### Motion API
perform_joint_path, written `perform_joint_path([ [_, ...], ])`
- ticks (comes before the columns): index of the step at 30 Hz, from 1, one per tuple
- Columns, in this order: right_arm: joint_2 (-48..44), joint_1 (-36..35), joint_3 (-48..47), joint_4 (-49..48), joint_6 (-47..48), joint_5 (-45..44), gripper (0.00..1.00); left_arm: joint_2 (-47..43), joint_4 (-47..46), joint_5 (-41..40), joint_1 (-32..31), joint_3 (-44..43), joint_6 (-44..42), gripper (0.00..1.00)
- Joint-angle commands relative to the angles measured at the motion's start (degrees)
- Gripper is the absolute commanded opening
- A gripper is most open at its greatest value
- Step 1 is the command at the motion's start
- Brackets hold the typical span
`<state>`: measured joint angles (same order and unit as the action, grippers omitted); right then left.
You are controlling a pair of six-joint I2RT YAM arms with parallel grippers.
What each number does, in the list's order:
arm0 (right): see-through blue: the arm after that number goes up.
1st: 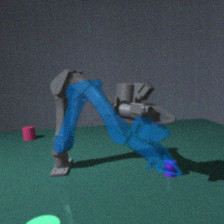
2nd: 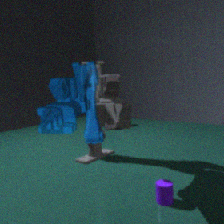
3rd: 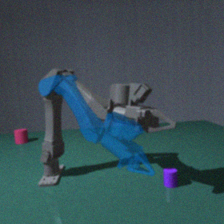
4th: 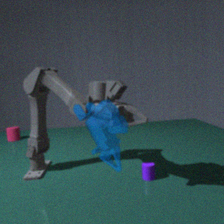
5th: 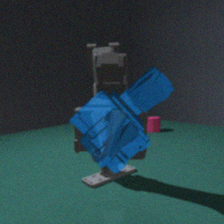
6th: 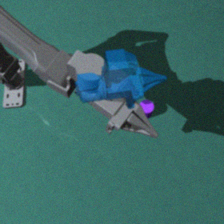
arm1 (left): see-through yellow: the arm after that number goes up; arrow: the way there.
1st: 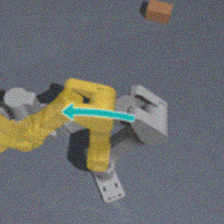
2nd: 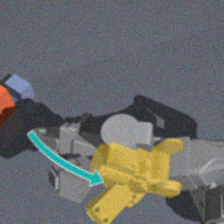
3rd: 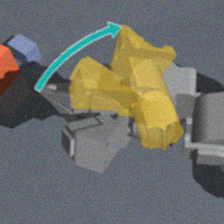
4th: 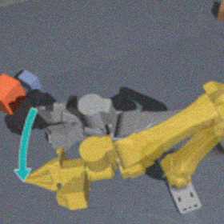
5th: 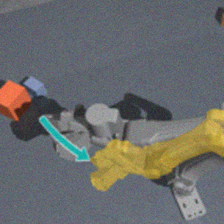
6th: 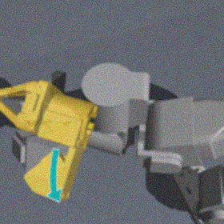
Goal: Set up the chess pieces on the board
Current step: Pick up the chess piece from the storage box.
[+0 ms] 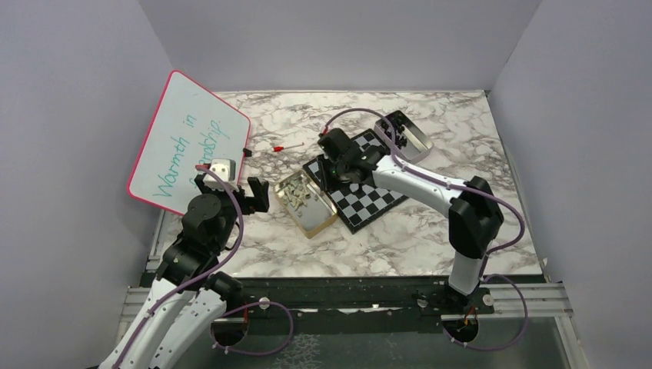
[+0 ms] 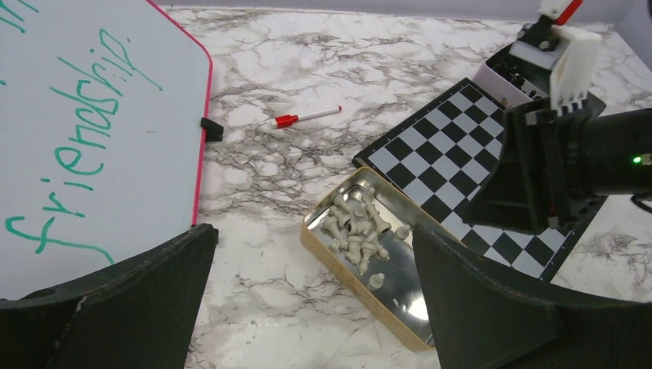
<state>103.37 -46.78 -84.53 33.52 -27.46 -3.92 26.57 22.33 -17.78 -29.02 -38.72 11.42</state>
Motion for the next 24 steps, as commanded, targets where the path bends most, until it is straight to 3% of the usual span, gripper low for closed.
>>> perform_joint_path([
  [1,4.7,-3.5,-3.9,-2.7,1.4,-3.4,0.33,-1.1,-1.4,0.6,-0.3,0.3,-0.6,0.99],
  [24,19.2,-6.7,-14.4,-1.0,6.1,-12.0,0.34,-3.1,-1.3,-0.9,-0.3,0.4,-0.7,0.99],
])
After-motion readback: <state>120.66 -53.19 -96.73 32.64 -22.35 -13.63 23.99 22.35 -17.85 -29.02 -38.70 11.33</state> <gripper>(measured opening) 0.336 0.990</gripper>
